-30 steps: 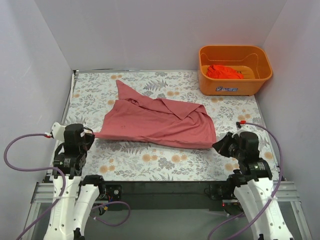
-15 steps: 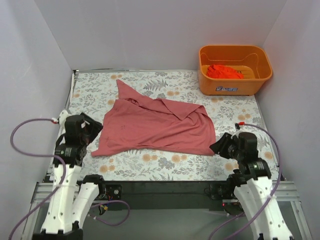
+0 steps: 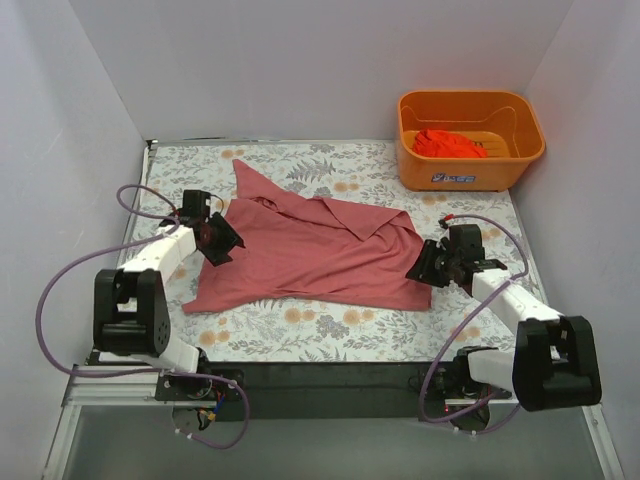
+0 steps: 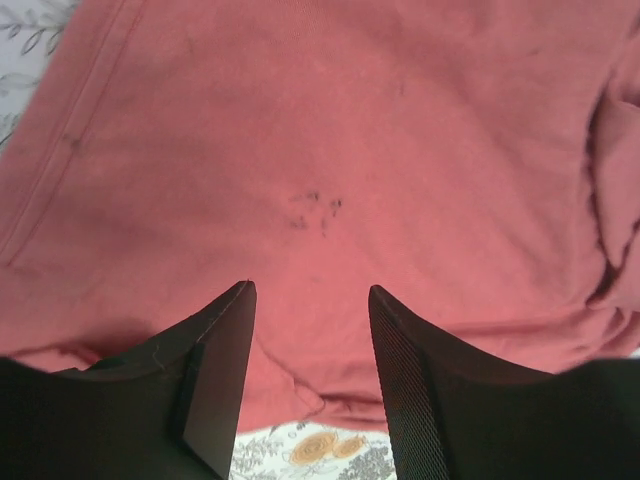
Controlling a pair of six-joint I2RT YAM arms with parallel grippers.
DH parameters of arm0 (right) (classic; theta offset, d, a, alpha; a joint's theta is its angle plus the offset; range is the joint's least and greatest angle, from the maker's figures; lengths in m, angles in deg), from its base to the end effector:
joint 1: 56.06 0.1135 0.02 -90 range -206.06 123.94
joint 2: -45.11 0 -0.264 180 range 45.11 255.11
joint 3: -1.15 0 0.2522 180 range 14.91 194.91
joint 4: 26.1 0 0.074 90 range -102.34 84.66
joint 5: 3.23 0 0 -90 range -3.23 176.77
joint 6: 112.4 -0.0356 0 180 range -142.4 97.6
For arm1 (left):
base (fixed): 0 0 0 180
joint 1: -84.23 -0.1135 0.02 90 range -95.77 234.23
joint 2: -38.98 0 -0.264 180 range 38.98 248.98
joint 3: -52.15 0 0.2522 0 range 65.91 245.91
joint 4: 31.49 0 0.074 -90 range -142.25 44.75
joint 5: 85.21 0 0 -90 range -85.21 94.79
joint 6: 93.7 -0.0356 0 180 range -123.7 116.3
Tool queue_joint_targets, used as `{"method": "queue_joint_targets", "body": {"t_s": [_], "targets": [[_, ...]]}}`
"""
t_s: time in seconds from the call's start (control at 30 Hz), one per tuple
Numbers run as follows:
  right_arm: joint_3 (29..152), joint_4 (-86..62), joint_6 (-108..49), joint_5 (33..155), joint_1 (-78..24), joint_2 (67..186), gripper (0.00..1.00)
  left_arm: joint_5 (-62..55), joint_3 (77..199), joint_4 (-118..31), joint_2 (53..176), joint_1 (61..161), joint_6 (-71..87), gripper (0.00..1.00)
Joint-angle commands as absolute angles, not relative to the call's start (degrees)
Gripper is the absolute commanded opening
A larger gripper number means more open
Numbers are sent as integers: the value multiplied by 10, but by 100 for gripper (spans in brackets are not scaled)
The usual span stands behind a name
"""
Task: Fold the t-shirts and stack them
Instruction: Flatten the tshirt out
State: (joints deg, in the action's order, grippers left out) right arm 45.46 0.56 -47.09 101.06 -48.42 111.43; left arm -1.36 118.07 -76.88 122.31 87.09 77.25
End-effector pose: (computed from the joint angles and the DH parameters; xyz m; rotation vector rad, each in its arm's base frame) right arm 0.2163 0.0379 0.1793 0.2496 2.4497 0.5544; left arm 0.2794 -0.0178 0.2030 -1.7381 2.2008 -0.5652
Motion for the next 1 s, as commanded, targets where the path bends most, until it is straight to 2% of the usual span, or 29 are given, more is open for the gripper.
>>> {"method": "queue_joint_targets", "body": {"t_s": [0.0,0.23,0.4,0.53,0.67,0.8,0.87,0.97], "targets": [[487,-86,-447,1000,-481,1172,41,-36,1216,-728,1287,876,773,47],[537,-146,-424,976,-500,1295,41,3,1266,-714,1401,877,788,43],[598,-166,-417,971,-529,1407,41,14,1332,-716,1483,877,793,43],[675,-161,-395,977,-538,1453,43,-5,1393,-730,1530,877,791,44],[690,-133,-383,1010,-534,1423,47,-7,1392,-737,1479,881,788,52],[655,-123,-373,1021,-510,1336,48,29,1338,-739,1340,892,776,57],[641,-95,-367,1028,-489,1311,48,41,1301,-742,1302,897,765,58],[614,-76,-347,1019,-455,1274,48,82,1266,-757,1254,905,728,66]]}}
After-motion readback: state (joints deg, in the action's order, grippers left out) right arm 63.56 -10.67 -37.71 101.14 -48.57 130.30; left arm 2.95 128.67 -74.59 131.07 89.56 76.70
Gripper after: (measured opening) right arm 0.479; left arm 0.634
